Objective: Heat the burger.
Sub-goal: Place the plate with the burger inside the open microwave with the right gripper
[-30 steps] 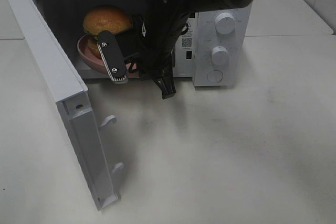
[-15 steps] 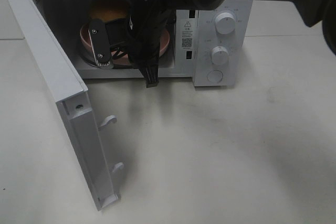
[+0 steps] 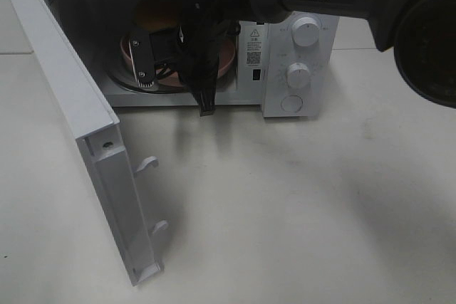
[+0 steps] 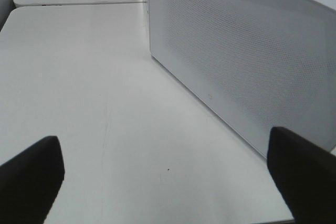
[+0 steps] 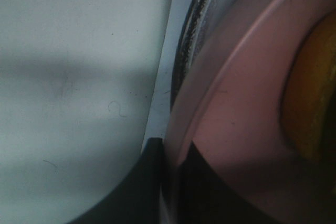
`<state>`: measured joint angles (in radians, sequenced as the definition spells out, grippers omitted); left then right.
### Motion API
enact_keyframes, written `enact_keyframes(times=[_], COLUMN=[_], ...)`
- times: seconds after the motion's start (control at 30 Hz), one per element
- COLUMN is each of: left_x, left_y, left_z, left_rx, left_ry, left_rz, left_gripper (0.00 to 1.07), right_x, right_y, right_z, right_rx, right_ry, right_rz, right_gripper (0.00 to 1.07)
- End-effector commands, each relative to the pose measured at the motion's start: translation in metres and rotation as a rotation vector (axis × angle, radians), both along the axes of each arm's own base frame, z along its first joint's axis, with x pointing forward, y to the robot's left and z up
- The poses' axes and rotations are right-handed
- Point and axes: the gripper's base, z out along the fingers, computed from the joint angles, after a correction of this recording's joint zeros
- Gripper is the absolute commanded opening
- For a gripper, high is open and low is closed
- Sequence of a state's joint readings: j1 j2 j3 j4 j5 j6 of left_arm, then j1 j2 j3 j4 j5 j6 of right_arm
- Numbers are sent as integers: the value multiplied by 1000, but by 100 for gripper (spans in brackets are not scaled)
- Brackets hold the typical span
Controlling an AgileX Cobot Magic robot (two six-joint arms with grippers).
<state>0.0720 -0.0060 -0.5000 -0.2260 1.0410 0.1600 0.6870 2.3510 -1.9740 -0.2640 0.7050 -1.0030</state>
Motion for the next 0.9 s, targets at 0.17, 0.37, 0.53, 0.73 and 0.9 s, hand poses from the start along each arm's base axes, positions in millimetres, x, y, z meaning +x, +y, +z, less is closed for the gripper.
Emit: enact_keyframes(times=[0.17,0.37,0.53,0.73,0.9], left_x=[-3,-3,-3,-3,-3], left_y=[-1,-1,-1,-1,-1], left_z=[0,0,0,0,0], left_rx=[-6,-6,-6,-6,-6], left_ry=[-18,-18,-18,-18,-18], left_rz=[-2,-2,-2,-2,-2], left_gripper=[100,100,100,100,100], right_x=[6,7,4,2,-5], right_y=[6,7,9,7,2], right_z=[13,13,12,11,10], right_rx=[29,23,54,58,51], right_ry=[-98,-112,-80,-47,-25], right_rz=[83,113,100,57,52], right_gripper=[4,24,45,56,58])
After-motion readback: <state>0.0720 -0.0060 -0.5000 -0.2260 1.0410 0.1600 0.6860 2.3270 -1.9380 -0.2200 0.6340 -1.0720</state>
